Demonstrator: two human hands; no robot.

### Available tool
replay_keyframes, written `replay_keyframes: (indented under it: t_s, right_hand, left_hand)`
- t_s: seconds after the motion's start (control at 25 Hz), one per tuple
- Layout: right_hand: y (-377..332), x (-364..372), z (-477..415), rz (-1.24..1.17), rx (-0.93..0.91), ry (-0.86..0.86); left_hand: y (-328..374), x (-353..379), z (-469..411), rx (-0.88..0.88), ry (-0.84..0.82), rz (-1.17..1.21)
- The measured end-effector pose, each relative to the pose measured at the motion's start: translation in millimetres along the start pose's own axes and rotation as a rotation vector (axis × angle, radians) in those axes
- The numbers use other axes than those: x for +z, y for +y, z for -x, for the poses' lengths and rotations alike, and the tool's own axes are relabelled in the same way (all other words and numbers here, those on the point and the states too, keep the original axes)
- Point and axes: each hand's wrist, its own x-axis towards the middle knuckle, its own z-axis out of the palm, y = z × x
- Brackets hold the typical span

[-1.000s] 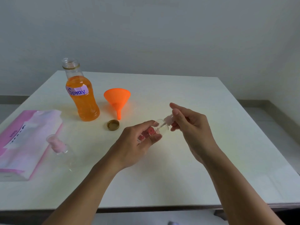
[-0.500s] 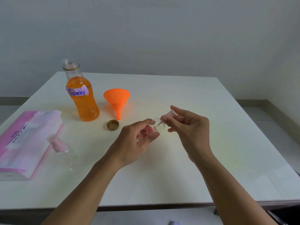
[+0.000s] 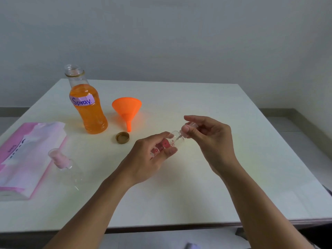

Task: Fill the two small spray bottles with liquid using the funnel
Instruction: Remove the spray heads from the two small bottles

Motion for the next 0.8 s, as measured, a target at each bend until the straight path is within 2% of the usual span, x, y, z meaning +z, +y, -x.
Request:
replay_keyframes:
  t_s: [0.16, 0.28, 0.36, 0.52, 0.8]
  right_hand:
    - [-2, -11, -3, -0.145, 0.072, -0.158]
    - [-2, -9, -2, -0.02, 0.176, -0.097]
    - [1, -8, -1, 0.032, 0.172, -0.048]
    - [0, -10, -2, -0.101, 0.129, -0.076]
    - [-2, -16, -3, -0.191, 0.142, -0.168]
  left_hand:
    - [3, -1, 0, -0.001, -0.004, -0.007]
    - [4, 2, -1, 0.005, -0.001, 0.011]
    - [3, 3, -2, 0.003, -0.004, 0.014]
    - [1, 4, -3, -0.001, -0.004, 0.004]
    - [3, 3, -4, 0.009, -0.005, -0.002]
